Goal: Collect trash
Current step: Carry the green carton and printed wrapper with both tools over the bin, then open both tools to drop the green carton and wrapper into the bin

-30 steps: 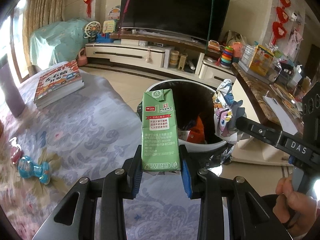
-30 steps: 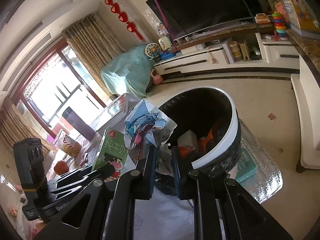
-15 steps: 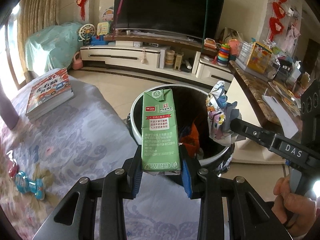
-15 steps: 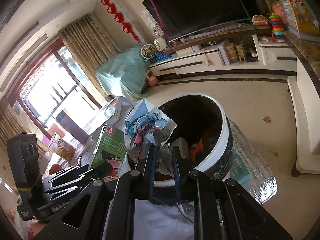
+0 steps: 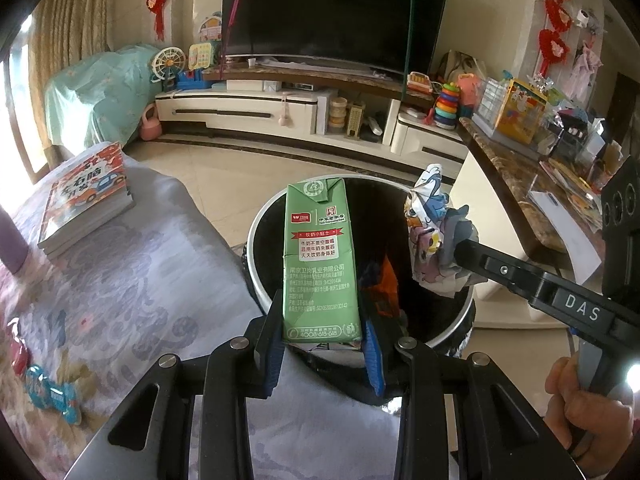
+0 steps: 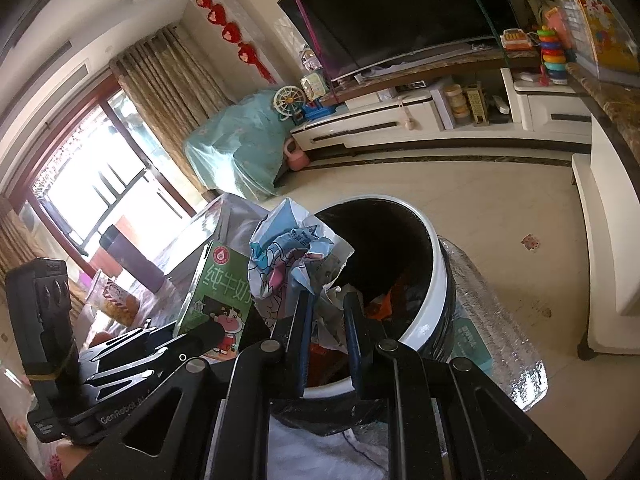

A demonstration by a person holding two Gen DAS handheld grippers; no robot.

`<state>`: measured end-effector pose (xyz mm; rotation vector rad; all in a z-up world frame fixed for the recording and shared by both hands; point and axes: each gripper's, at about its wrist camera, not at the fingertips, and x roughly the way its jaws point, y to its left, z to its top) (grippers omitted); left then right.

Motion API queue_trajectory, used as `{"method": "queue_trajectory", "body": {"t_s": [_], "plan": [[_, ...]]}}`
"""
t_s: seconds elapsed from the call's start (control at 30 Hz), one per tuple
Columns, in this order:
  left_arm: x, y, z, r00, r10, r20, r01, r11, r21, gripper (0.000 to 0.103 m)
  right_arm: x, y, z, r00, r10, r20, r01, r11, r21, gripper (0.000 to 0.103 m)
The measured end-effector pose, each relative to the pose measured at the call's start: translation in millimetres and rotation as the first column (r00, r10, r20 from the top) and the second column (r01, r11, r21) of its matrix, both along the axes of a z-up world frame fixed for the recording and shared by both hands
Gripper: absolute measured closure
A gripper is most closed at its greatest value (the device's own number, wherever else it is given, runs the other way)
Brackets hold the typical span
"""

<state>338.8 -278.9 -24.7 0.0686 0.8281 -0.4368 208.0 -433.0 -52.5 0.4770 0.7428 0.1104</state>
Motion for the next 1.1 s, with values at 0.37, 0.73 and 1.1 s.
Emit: {"method": "queue_trajectory", "body": {"t_s": [0.37, 0.73, 1.1], "plan": [[17.8, -11.1, -1.7, 1.0, -0.005, -0.011, 0.005, 1.0, 0.006, 0.071, 12.9, -2.2, -0.4, 1.0, 0.002, -0.015, -0.002, 1.0, -0.019, 0.087], [30.0, -18.7, -5.1, 1.0, -0.007, -0.026, 0.007, 1.0, 0.006, 0.071, 21.4, -6.0, -4.3, 0.999, -0.003, -0.034, 0.002, 0.999, -0.033, 0.087], [34.7, -23.9, -6.5, 1.0, -0.004, -0.026, 0.005, 1.0, 0.014, 0.07, 23.6, -8.8, -4.6, 0.999, -0.005, -0.044, 0.003, 0.999, -0.043, 0.084]]}}
